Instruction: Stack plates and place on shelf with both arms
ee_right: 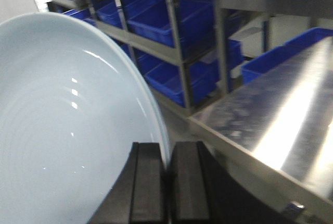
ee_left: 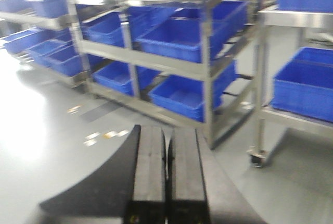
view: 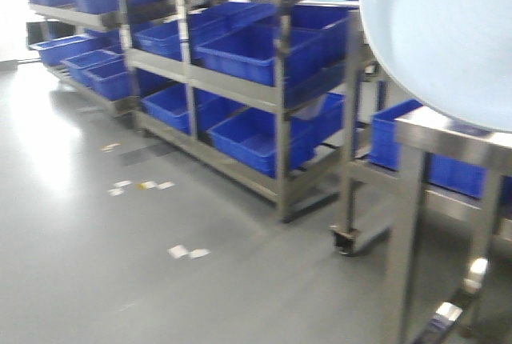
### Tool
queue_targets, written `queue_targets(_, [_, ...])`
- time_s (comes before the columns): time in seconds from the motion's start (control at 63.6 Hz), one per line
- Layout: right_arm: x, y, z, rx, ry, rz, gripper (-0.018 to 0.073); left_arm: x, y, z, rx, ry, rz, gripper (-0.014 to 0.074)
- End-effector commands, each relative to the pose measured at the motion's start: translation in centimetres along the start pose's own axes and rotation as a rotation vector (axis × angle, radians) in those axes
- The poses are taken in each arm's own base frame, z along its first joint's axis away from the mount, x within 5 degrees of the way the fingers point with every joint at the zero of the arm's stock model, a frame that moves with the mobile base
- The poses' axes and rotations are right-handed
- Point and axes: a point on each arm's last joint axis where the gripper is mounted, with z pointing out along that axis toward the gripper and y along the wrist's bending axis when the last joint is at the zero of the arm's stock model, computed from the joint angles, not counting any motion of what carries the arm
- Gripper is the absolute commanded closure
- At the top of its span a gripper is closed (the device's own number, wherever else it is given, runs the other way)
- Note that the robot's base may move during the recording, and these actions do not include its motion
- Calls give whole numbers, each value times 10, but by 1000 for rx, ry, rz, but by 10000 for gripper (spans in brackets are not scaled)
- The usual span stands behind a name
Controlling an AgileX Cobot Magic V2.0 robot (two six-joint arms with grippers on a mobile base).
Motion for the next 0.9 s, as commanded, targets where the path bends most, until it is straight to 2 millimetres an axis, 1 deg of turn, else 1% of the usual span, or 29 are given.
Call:
queue_targets(0.0, [-19,0,-1,14,-124,-7,536,-18,1,-1,-8,-110,-12,513])
queue_targets(0.88, [-19,0,-1,14,-124,-7,536,-18,1,-1,-8,-110,-12,513])
